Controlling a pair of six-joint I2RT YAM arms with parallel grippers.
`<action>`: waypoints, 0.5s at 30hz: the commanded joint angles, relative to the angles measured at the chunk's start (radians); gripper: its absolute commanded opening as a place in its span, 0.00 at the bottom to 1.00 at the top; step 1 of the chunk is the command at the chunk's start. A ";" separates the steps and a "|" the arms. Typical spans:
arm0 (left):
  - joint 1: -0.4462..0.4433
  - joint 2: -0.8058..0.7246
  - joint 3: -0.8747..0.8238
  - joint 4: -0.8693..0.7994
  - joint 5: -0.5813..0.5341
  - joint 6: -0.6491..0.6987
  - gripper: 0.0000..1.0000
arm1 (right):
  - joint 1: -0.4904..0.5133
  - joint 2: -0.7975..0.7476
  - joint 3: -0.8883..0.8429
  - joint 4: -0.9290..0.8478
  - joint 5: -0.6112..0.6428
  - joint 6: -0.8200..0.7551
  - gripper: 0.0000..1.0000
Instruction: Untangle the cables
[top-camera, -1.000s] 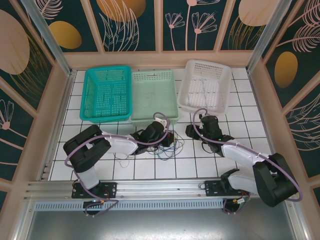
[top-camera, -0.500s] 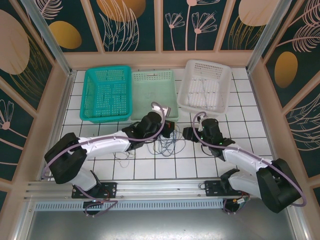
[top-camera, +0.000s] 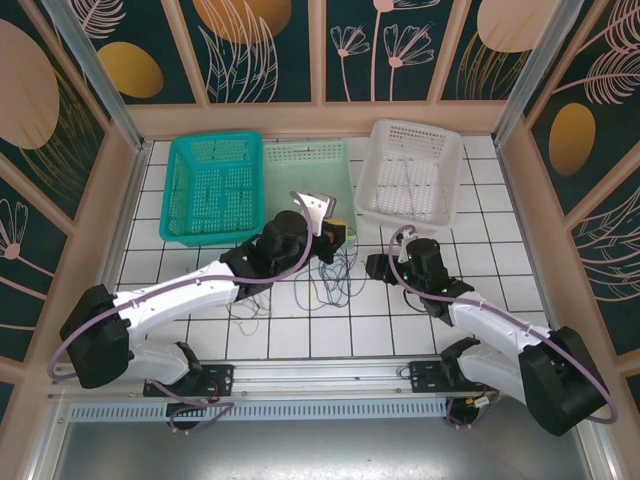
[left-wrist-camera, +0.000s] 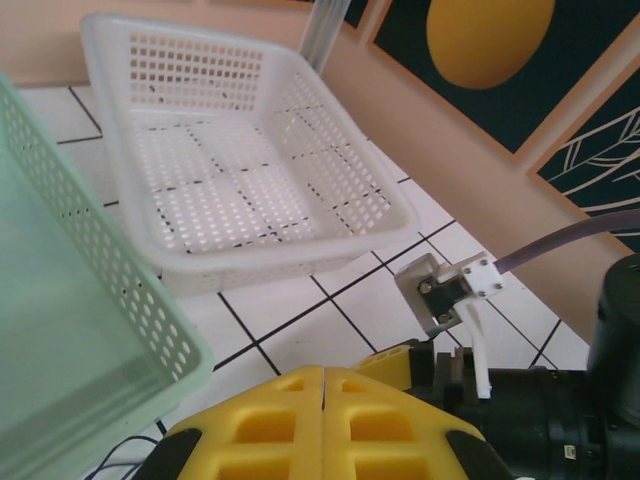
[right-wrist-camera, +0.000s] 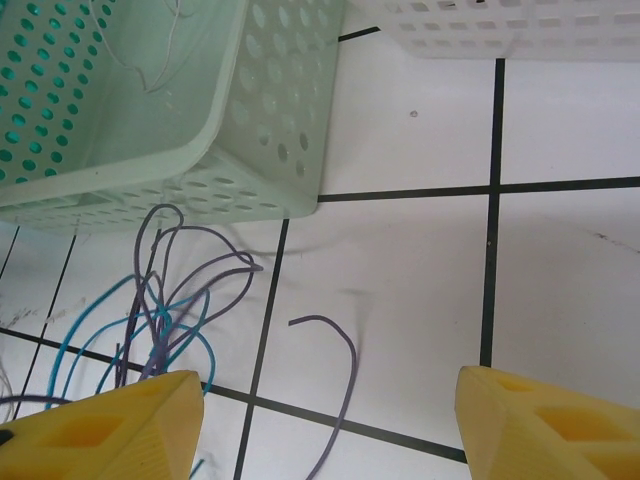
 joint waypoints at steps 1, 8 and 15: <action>-0.007 -0.022 0.021 0.024 0.032 0.057 0.00 | 0.008 -0.032 0.018 -0.018 0.005 -0.016 0.68; -0.006 -0.050 0.066 -0.019 -0.047 0.118 0.00 | 0.015 -0.137 -0.030 -0.004 0.014 -0.054 0.70; -0.006 -0.051 0.130 -0.033 -0.089 0.163 0.00 | 0.035 -0.272 -0.072 0.047 -0.029 -0.117 0.76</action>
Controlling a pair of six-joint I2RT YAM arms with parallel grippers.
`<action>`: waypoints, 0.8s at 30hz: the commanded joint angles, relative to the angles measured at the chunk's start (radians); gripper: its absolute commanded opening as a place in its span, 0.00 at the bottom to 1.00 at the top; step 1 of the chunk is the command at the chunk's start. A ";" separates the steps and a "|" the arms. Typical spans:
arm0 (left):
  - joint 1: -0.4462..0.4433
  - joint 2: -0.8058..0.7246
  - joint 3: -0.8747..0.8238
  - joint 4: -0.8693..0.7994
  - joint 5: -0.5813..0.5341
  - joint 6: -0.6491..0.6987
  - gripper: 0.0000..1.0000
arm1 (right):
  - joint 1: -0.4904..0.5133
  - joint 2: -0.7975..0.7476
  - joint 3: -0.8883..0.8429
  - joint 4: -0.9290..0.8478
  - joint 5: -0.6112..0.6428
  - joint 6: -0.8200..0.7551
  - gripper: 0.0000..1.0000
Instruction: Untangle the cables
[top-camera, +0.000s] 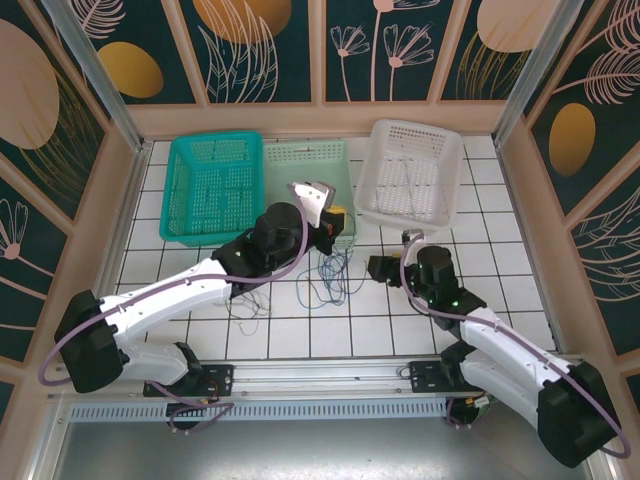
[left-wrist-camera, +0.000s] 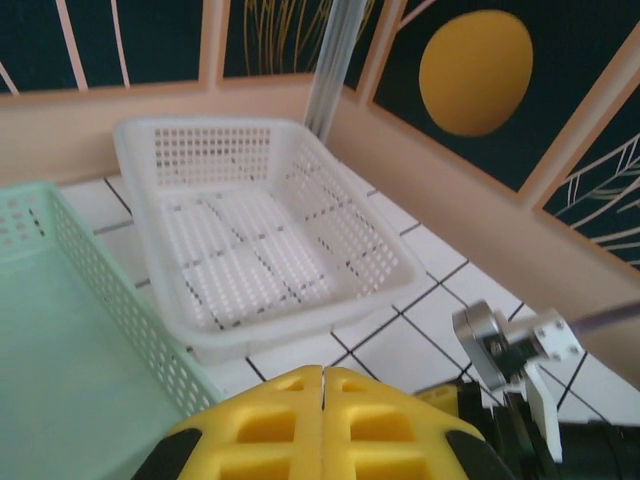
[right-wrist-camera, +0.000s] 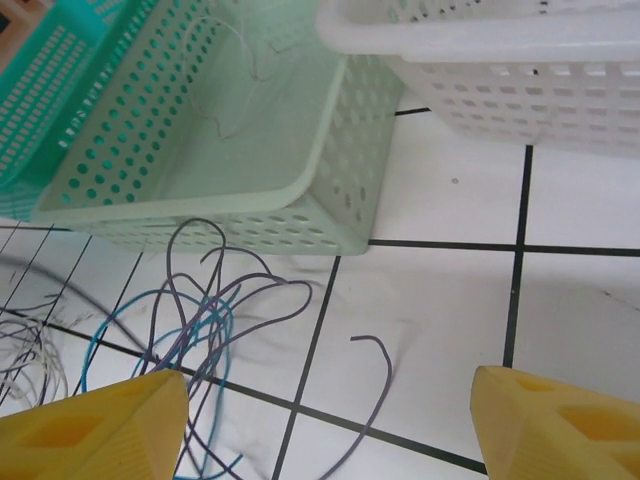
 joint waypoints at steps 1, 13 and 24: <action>-0.006 -0.013 0.055 -0.001 -0.019 0.043 0.00 | 0.045 -0.060 -0.007 0.054 -0.027 -0.069 0.77; -0.007 0.034 0.094 0.022 0.034 0.024 0.00 | 0.212 0.027 0.127 0.119 0.065 -0.213 0.82; -0.006 -0.004 0.055 0.072 0.057 -0.015 0.00 | 0.212 0.169 0.179 0.241 0.084 -0.274 0.81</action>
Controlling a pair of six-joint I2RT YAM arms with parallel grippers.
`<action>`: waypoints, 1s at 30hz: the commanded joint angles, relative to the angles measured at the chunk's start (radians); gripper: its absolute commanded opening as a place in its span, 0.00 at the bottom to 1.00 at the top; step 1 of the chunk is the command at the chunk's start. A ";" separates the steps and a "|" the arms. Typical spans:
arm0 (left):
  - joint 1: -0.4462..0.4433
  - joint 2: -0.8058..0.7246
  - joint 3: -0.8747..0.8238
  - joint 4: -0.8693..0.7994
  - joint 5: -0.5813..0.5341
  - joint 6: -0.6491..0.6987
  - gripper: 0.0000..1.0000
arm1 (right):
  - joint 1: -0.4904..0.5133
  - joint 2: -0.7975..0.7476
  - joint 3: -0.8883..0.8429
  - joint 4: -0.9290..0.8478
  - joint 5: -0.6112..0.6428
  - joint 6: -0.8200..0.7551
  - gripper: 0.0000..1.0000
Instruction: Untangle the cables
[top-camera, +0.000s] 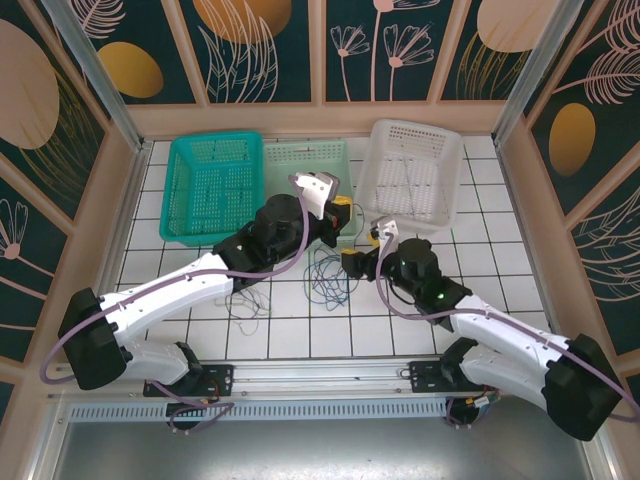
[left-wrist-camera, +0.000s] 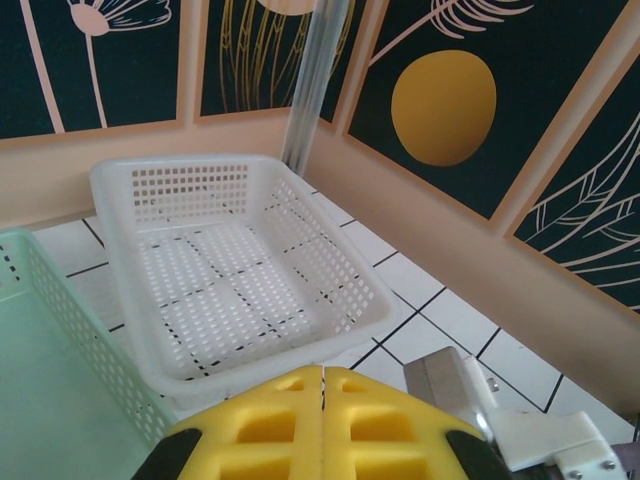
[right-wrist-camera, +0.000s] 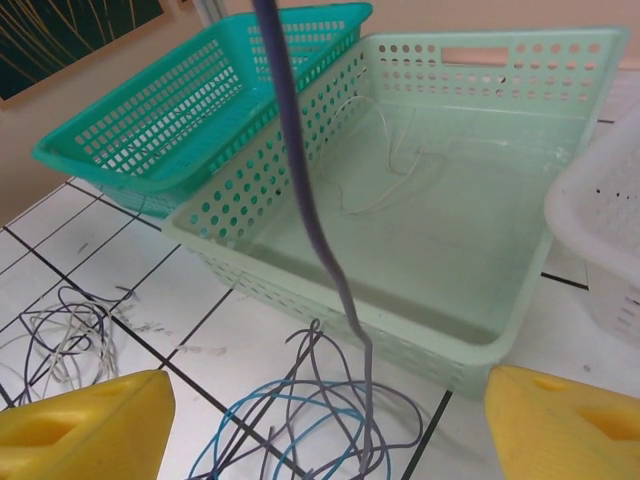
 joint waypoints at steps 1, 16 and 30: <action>-0.006 -0.036 -0.019 0.062 0.023 -0.029 0.00 | 0.007 0.029 0.039 0.092 -0.021 -0.032 0.81; -0.005 -0.097 -0.084 0.095 -0.009 -0.049 0.00 | 0.001 0.170 0.133 0.117 -0.015 -0.006 0.24; -0.005 -0.151 -0.150 0.006 -0.233 -0.049 0.87 | -0.027 0.027 0.298 -0.197 -0.009 -0.027 0.00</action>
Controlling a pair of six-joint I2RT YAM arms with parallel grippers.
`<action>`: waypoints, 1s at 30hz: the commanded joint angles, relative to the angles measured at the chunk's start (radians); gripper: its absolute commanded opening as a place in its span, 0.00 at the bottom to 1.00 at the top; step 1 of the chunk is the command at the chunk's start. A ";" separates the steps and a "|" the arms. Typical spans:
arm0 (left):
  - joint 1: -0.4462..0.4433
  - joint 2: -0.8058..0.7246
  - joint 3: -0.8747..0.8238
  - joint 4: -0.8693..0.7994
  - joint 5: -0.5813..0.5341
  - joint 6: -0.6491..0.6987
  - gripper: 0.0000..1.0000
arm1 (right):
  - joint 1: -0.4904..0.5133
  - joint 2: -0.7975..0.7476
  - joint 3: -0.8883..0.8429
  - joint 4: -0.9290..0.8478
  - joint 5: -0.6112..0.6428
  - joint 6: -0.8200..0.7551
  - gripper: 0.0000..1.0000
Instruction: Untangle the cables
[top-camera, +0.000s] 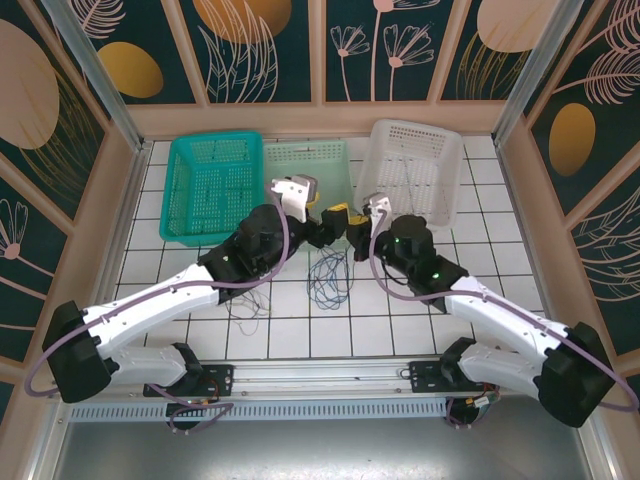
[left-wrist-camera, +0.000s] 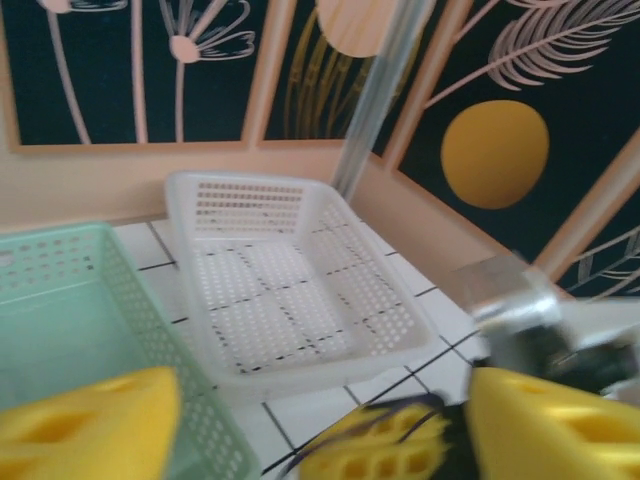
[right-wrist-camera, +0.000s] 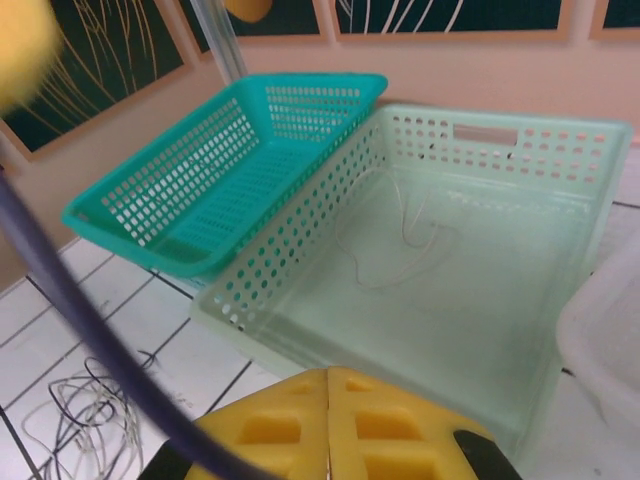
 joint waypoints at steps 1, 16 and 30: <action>-0.004 -0.041 -0.039 -0.027 -0.078 0.014 0.89 | -0.018 -0.052 0.083 -0.099 -0.002 -0.017 0.00; -0.004 0.100 -0.081 -0.058 0.124 0.055 0.78 | -0.053 -0.041 0.264 -0.229 -0.070 0.047 0.00; -0.005 0.282 -0.080 -0.021 0.209 0.048 0.62 | -0.058 -0.090 0.373 -0.287 -0.062 0.057 0.00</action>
